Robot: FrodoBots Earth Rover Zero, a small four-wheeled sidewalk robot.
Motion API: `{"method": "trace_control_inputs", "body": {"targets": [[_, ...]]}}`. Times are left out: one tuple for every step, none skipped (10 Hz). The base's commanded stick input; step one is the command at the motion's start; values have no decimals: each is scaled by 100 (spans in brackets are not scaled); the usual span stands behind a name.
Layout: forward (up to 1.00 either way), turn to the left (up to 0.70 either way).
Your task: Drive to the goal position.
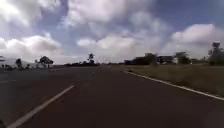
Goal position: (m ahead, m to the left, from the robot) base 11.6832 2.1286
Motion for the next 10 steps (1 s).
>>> {"method": "trace_control_inputs", "body": {"targets": [[100,0],[100,0],[100,0],[100,0],[100,0],[100,0],[100,0],[100,0],[100,0],[100,0]]}}
